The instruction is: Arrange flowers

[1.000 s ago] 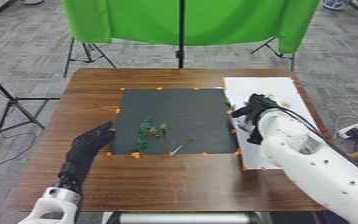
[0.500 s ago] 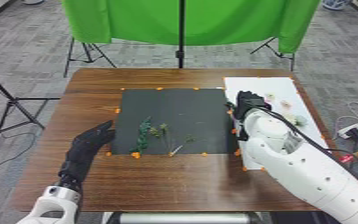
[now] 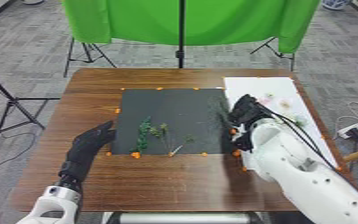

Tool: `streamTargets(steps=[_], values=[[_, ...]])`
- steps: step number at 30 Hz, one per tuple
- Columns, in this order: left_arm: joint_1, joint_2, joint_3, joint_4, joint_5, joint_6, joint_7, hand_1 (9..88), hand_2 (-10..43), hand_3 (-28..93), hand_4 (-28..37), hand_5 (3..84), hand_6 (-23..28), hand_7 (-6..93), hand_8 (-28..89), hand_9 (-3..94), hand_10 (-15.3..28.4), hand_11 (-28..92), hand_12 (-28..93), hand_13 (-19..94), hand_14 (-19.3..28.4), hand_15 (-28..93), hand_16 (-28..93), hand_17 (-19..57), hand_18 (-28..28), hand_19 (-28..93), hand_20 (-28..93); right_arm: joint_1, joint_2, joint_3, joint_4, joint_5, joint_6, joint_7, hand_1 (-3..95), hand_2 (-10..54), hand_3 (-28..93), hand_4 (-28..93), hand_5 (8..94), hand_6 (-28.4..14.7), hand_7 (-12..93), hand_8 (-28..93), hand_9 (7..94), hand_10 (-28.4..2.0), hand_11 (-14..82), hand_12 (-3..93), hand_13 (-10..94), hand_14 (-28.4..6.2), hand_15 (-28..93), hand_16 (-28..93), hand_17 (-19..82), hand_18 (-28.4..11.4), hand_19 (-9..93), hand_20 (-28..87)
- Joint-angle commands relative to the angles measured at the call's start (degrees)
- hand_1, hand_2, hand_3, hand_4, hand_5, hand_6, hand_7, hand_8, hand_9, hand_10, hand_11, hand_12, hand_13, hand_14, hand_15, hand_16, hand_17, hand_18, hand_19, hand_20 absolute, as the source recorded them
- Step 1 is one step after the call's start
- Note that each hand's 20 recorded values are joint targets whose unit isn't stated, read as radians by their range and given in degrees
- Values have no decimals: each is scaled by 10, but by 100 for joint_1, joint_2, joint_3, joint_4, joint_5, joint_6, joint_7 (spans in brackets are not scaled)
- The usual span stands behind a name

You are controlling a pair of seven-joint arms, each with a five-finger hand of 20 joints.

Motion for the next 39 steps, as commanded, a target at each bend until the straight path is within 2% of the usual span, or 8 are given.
streamTargets(steps=[1, 13, 15, 19, 25, 27, 30, 39], values=[[0, 0, 19, 45, 22, -144, -62, 257, -30, 632, -206, 433, 53, 54, -42, 420, 131, 136, 155, 294, 168, 185, 47, 0, 145, 71, 189, -365, -433, -302, -266, -350, -241, -69, 556, -86, 577, -3, 857, -36, 273, 270, 937, -117, 481, 207, 937, -31, 695, 206, 775, -83, 932, 539], [-9, -20, 26, 64, 27, -210, -60, 255, -34, 636, -206, 431, 52, 51, -42, 417, 130, 134, 156, 292, 168, 180, 47, -1, 144, 68, 188, -413, -475, -382, -84, -598, -236, -118, 481, -95, 543, -34, 854, -45, 269, 221, 937, -119, 448, 225, 937, -29, 672, 213, 766, -74, 932, 511], [-3, -25, 21, 66, 36, -206, -52, 255, -34, 636, -205, 430, 52, 51, -42, 417, 130, 133, 156, 292, 167, 180, 48, -1, 145, 68, 188, -450, -454, -346, -126, -605, -240, -130, 455, -95, 554, -50, 853, -45, 276, 178, 937, -118, 446, 228, 937, -29, 671, 214, 765, -74, 932, 510], [-8, -33, 20, 64, 39, -208, -50, 254, -35, 636, -205, 429, 52, 51, -41, 416, 130, 133, 156, 291, 168, 179, 48, -1, 145, 68, 189, -564, -434, -181, -289, -615, -370, -98, 411, -95, 572, -76, 851, -44, 320, -30, 937, -118, 443, 228, 937, -29, 667, 217, 764, -73, 932, 507], [27, -50, 14, 47, 34, -190, -40, 253, -36, 637, -205, 428, 52, 50, -41, 415, 130, 131, 157, 290, 168, 178, 50, -2, 145, 68, 189, -1029, -351, 375, -754, -820, -559, 22, 316, -95, 579, -74, 853, -48, 318, -54, 937, -121, 439, 230, 937, -30, 666, 217, 763, -74, 932, 507], [42, -41, 0, 44, 28, -196, -66, 253, -37, 638, -205, 428, 52, 50, -40, 415, 130, 131, 157, 291, 168, 179, 50, -2, 145, 68, 189, -1100, -263, 431, -834, -561, -621, 28, 268, -29, 591, -86, 855, -51, 304, -56, 937, -126, 437, 228, 937, -35, 662, 220, 761, -75, 932, 508], [59, -47, -2, 36, 32, -181, -61, 253, -37, 637, -206, 428, 51, 50, -41, 415, 130, 131, 157, 291, 168, 179, 50, -2, 145, 68, 188, -1130, -216, 369, -874, -346, -801, 18, 264, 6, 585, -88, 858, -52, 288, -56, 937, -128, 431, 229, 937, -36, 660, 220, 760, -78, 932, 512], [31, -56, 10, 39, 42, -211, -71, 253, -32, 632, -206, 429, 52, 50, -41, 415, 130, 131, 158, 291, 168, 178, 50, -2, 145, 68, 188, -1123, -376, 135, -966, -190, -1168, 21, 268, 36, 572, -85, 862, -54, 267, -50, 937, -131, 422, 232, 937, -38, 658, 220, 757, -79, 932, 509]])
